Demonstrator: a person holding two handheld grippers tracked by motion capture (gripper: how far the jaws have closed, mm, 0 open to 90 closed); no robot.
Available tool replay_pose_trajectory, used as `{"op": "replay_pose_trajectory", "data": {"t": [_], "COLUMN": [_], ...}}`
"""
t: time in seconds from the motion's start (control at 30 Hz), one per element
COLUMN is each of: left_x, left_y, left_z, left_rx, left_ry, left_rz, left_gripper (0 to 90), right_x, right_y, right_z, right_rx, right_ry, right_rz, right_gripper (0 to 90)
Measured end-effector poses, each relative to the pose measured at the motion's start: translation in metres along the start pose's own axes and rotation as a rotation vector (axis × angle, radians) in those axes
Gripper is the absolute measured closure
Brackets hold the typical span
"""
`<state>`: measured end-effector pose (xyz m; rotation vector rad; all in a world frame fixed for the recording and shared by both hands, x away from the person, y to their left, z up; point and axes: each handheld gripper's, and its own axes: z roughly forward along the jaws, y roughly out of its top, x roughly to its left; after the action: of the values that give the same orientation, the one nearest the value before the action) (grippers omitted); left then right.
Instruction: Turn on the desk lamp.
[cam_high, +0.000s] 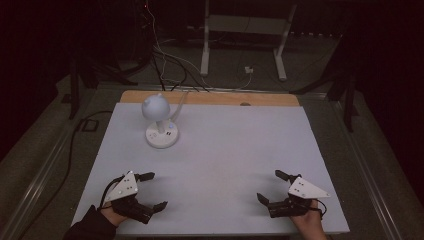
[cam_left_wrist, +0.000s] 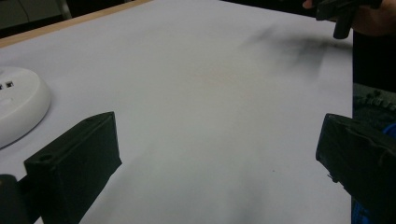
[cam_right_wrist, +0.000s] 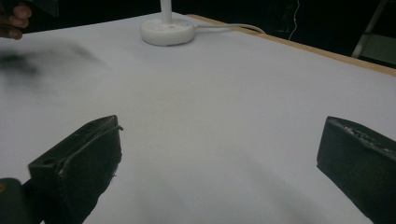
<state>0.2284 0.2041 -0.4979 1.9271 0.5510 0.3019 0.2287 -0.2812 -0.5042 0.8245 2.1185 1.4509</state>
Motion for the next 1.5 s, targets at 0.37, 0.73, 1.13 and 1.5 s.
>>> {"op": "replay_pose_trajectory", "data": {"t": [0.37,0.73,1.13,1.5], "left_x": [0.000,-0.003,-0.006,-0.011], "left_y": [0.000,0.000,0.002,0.011], "left_z": [0.001,0.001,0.002,-0.001], "left_rx": [0.003,0.012,0.011,-0.003], "left_ry": [-0.009,-0.024,-0.051,-0.069], "left_rz": [-0.001,0.011,0.031,0.045], "left_gripper": [0.2,0.2,0.1,0.1], "right_x": [-0.002,-0.001,0.000,0.001], "right_y": [0.000,0.000,0.001,0.003], "right_z": [-0.001,-0.001,-0.001,-0.003], "right_rx": [-0.007,-0.003,-0.009,-0.030], "right_ry": [-0.008,-0.013,-0.013,-0.014], "right_rz": [0.017,0.008,0.010,0.019], "right_gripper": [0.0,0.0,0.0,0.0]}}
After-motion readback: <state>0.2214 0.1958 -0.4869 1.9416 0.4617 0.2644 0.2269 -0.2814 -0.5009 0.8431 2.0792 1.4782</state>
